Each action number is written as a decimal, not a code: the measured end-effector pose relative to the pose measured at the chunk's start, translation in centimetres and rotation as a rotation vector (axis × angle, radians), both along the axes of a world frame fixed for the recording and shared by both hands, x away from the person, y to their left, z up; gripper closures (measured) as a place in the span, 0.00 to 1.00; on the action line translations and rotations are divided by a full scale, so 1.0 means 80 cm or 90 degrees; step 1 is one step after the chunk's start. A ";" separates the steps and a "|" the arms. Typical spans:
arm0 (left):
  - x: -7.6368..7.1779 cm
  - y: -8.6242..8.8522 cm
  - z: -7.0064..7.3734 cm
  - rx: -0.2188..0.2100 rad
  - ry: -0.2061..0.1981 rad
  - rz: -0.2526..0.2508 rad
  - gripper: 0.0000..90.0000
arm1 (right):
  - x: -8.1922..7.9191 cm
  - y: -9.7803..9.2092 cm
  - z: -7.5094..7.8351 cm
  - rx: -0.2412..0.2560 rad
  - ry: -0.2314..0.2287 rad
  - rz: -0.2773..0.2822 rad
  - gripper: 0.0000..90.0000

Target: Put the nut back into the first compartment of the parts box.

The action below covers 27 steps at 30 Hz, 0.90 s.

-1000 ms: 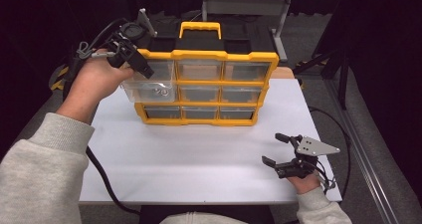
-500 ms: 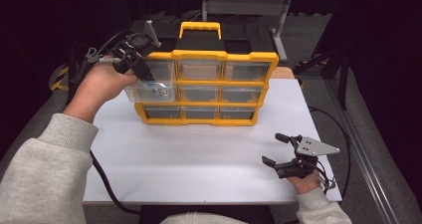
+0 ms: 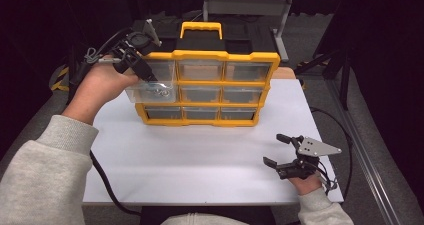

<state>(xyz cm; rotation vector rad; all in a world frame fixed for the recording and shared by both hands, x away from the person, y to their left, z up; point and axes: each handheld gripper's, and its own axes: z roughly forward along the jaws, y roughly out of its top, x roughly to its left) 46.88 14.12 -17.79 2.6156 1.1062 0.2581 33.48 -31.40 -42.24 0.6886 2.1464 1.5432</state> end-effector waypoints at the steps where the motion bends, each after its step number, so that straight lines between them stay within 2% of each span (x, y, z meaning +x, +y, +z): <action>1: -0.003 0.000 0.002 -0.003 -0.006 0.000 0.63 | 0.000 0.000 0.000 0.001 0.000 0.001 0.08; 3: -0.009 0.001 0.008 -0.010 -0.023 -0.007 0.56 | 0.000 -0.001 0.000 0.004 0.001 0.000 0.08; 4: -0.016 0.003 0.015 -0.014 -0.042 -0.009 0.51 | 0.000 -0.001 0.000 0.004 0.001 0.000 0.08; 7: -0.023 0.007 0.023 -0.024 -0.068 -0.013 0.46 | 0.000 -0.001 0.000 0.005 0.000 -0.001 0.08; 10: -0.037 0.016 0.035 -0.062 -0.098 -0.014 0.40 | -0.001 -0.001 0.001 0.004 -0.001 -0.001 0.08; 13: -0.055 0.024 0.038 -0.102 -0.133 -0.034 0.34 | -0.001 -0.002 0.002 0.005 -0.002 -0.002 0.08; 15: -0.064 0.028 0.036 -0.123 -0.150 -0.050 0.32 | -0.001 -0.002 0.002 0.006 -0.003 -0.003 0.08; 16: -0.075 0.033 0.030 -0.158 -0.168 -0.068 0.31 | -0.001 -0.002 0.002 0.006 -0.004 -0.003 0.08; 18: -0.084 0.037 0.025 -0.183 -0.178 -0.084 0.28 | 0.000 -0.003 0.004 0.010 -0.006 -0.005 0.08; 21: -0.102 0.044 0.013 -0.224 -0.214 -0.109 0.25 | 0.000 -0.005 0.006 0.013 -0.010 -0.009 0.07; 23: -0.110 0.048 0.006 -0.249 -0.226 -0.118 0.24 | -0.001 -0.007 0.008 0.018 -0.015 -0.011 0.07; 24: -0.116 0.053 -0.003 -0.277 -0.236 -0.127 0.24 | -0.001 -0.008 0.009 0.018 -0.017 -0.012 0.07; 27: -0.128 0.060 -0.022 -0.321 -0.252 -0.149 0.22 | -0.001 -0.011 0.012 0.025 -0.021 -0.014 0.06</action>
